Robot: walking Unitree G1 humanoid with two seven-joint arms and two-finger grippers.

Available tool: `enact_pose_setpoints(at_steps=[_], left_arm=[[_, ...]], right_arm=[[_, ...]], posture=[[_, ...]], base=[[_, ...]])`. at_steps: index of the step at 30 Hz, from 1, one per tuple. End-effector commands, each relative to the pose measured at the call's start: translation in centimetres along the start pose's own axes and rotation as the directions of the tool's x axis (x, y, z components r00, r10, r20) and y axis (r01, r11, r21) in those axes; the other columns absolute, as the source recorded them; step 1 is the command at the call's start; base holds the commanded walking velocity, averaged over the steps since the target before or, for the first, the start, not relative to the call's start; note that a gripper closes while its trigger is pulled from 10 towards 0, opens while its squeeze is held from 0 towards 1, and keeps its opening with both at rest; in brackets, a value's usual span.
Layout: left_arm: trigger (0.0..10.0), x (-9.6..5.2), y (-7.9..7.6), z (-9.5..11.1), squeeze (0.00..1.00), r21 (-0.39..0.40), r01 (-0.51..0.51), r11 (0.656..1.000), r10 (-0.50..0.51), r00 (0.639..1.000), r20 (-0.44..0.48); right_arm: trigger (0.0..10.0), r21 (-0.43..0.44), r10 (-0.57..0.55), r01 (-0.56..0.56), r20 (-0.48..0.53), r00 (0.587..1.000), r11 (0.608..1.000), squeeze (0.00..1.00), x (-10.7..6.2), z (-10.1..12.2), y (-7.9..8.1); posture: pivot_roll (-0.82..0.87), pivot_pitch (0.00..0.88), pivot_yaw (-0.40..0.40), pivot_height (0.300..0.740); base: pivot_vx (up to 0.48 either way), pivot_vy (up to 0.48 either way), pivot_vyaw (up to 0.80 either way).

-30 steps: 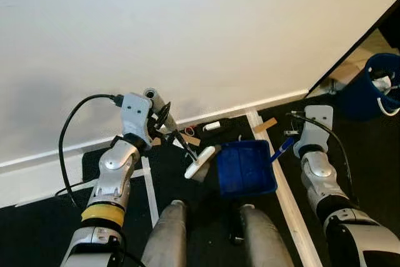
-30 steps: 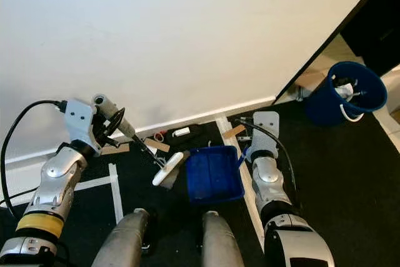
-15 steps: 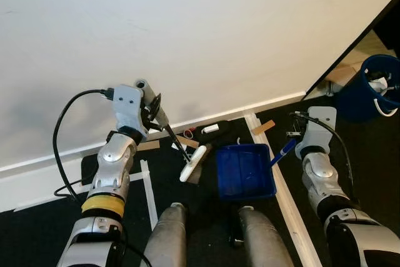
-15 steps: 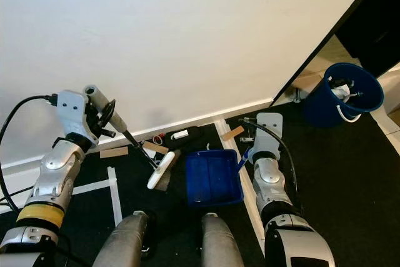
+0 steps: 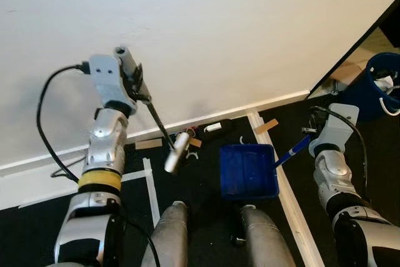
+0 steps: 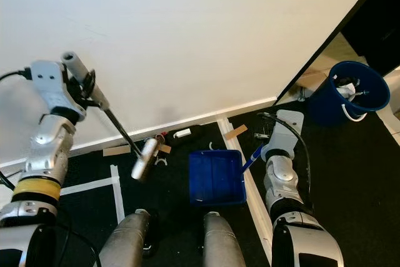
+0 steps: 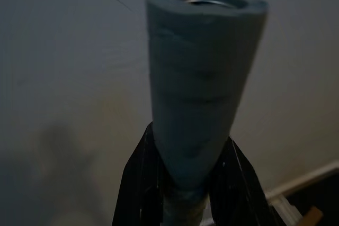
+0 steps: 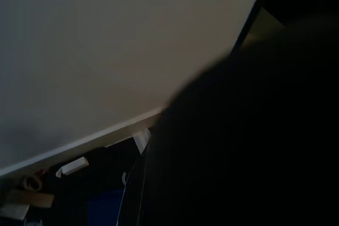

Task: Sweep floor

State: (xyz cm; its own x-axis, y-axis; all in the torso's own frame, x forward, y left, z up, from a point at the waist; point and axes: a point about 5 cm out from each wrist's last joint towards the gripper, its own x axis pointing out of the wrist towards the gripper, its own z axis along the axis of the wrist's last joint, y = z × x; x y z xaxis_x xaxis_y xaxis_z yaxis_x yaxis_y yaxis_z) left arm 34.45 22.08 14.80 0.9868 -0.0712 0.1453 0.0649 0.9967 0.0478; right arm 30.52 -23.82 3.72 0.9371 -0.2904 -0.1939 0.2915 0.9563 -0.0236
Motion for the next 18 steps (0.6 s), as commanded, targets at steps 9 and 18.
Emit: enact_pose_setpoints(at_steps=[9,18], left_arm=[[10.0,0.6,1.4,1.5,0.0,0.049,0.008,0.999,-0.009,1.0,0.029],[10.0,0.1,3.1,-0.3,0.0,0.13,-0.072,0.989,0.084,0.992,-0.09]], right_arm=[[10.0,-0.009,-0.044,0.043,-0.181,0.982,0.999,0.0,-1.4,-3.5,-1.3],[10.0,-0.05,-0.071,0.064,-0.165,0.984,0.997,0.0,-1.2,-2.9,-2.8]], posture=[[0.12,0.208,0.006,0.74],[0.1,0.121,-0.003,0.74]], base=[[0.0,0.0,0.0],[0.0,0.0,0.0]])
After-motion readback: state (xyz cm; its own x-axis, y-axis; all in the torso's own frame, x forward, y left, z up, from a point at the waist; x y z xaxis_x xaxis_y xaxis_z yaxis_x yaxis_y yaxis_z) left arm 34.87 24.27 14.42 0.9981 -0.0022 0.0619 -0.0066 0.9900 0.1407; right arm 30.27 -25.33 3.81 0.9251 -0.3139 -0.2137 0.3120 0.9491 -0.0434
